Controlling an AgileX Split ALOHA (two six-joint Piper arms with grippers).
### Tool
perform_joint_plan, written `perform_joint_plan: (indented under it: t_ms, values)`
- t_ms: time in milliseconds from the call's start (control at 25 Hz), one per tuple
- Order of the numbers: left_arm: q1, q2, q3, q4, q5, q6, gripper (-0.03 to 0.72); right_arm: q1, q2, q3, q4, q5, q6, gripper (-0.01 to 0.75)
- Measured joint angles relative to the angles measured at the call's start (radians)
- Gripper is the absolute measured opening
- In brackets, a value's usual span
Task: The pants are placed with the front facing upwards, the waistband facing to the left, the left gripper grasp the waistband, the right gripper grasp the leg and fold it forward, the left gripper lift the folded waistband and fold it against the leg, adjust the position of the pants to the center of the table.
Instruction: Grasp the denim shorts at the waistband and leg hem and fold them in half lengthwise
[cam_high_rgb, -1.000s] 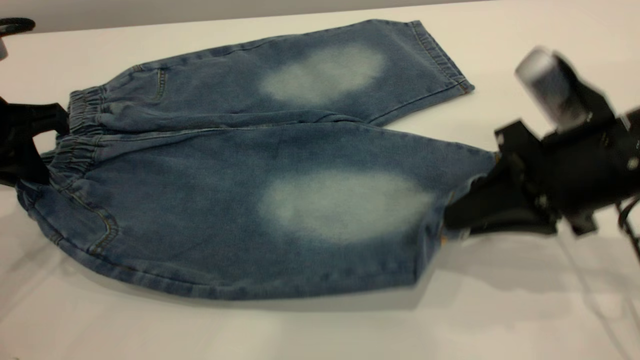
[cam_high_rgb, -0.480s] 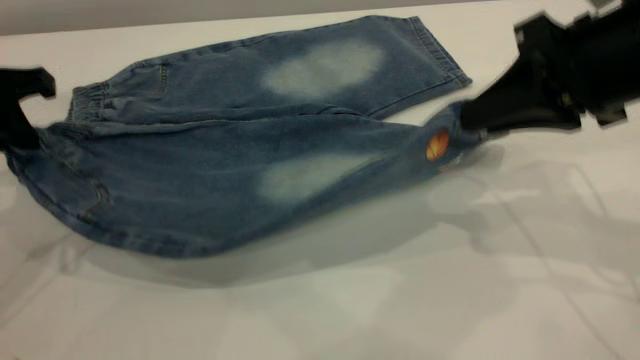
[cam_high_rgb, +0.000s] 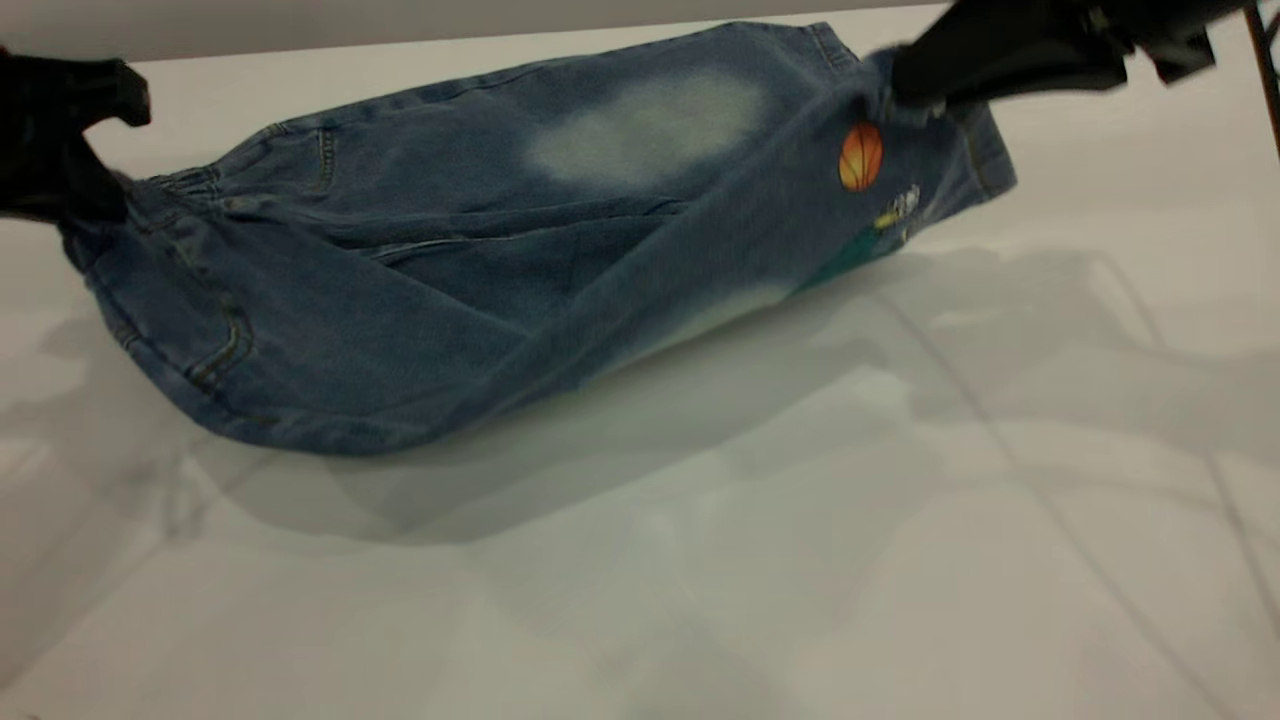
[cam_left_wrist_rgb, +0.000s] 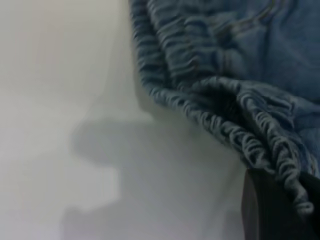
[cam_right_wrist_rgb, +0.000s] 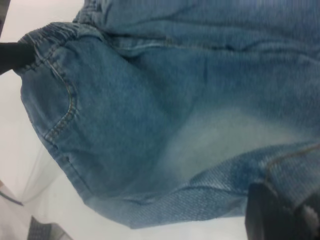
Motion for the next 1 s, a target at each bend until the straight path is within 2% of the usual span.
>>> perform_joint_plan:
  t_ms: [440, 1000]
  values:
    - [-0.005, 0.000, 0.000, 0.000, -0.180, -0.003, 0.115, 0.000, 0.052, -0.194, -0.115, 0.012, 0.113, 0.022]
    - [-0.005, 0.000, 0.000, -0.001, -0.388, -0.059, 0.115, 0.000, 0.270, -0.503, -0.173, 0.072, 0.185, 0.022]
